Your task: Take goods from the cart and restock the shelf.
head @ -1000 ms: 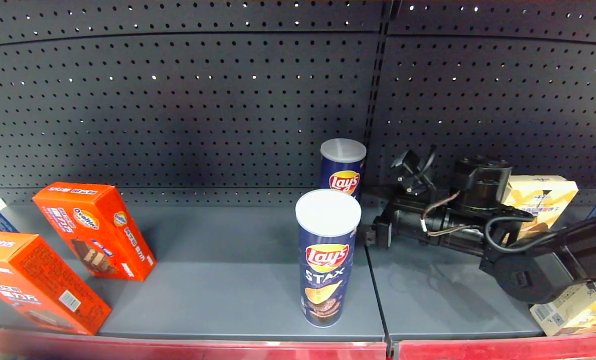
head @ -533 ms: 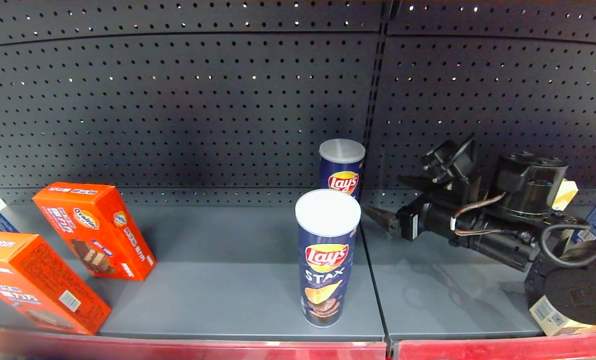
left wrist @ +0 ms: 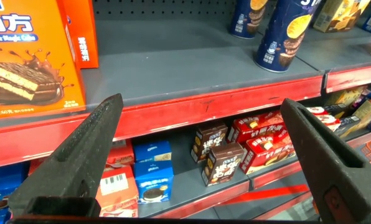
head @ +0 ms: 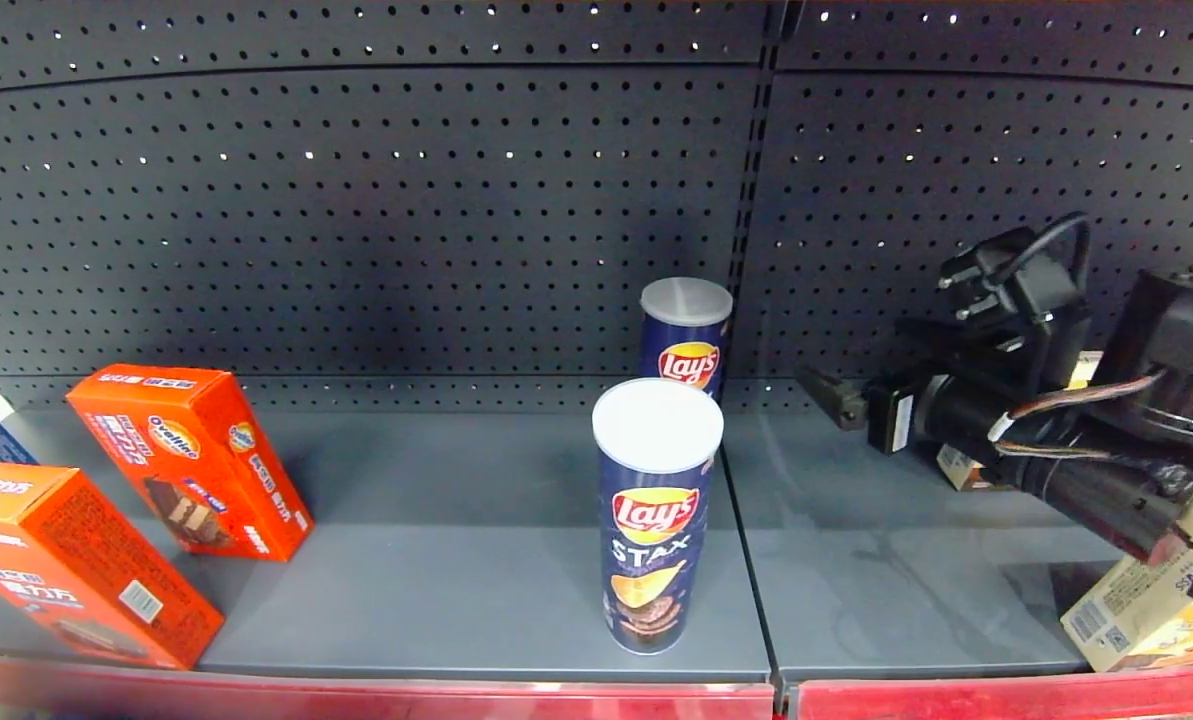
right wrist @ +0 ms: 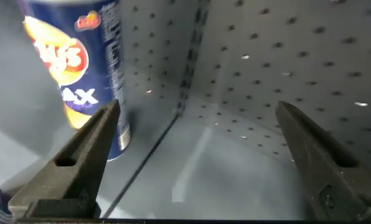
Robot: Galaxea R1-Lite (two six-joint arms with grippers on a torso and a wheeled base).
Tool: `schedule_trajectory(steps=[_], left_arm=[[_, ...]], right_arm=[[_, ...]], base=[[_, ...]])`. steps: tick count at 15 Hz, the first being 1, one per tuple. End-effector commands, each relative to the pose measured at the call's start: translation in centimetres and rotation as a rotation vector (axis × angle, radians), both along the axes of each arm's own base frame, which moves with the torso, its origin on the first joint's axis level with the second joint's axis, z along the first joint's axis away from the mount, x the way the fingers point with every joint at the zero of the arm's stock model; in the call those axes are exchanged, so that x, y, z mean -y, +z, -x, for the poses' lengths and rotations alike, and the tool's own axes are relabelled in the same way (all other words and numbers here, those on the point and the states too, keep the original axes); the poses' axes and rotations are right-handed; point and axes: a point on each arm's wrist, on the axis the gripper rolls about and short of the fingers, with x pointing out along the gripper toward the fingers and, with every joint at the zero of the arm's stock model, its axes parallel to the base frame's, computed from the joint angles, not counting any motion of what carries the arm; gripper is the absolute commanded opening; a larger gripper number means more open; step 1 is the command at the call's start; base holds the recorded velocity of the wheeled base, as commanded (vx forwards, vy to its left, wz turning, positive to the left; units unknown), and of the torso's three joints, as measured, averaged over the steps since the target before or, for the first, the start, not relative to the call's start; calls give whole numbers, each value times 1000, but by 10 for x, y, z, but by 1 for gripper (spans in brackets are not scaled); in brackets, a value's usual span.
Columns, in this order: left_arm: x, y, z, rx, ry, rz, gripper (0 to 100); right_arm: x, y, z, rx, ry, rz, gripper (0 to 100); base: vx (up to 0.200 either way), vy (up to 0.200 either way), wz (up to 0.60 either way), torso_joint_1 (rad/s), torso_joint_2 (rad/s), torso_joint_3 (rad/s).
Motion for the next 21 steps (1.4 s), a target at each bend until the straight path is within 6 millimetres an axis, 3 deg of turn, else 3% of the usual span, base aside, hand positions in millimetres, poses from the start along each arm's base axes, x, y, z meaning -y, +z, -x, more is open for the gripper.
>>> schedule_trajectory(steps=[1,6,10,17,21], left_arm=[[0,0,0,-1,0,0,100],[0,0,0,-2,1,1,100],[0,0,0,-2,1,1,100],[0,0,0,-12,-1,27,100],[0,0,0,-14,-2,29,100]], right_arm=[[10,19,15,62,-48,-45,100],[46,47,40,159,-221,-121,100],[68,56,64,196,-277,-139,100],[109,46,107,251,-435,-160,100],[127,17,159,233,-499,-144,100]], base=[[0,0,0,0,0,0],[0,0,0,0,0,0],[0,0,0,0,0,0],[0,0,0,0,0,0],[0,0,0,0,0,0]])
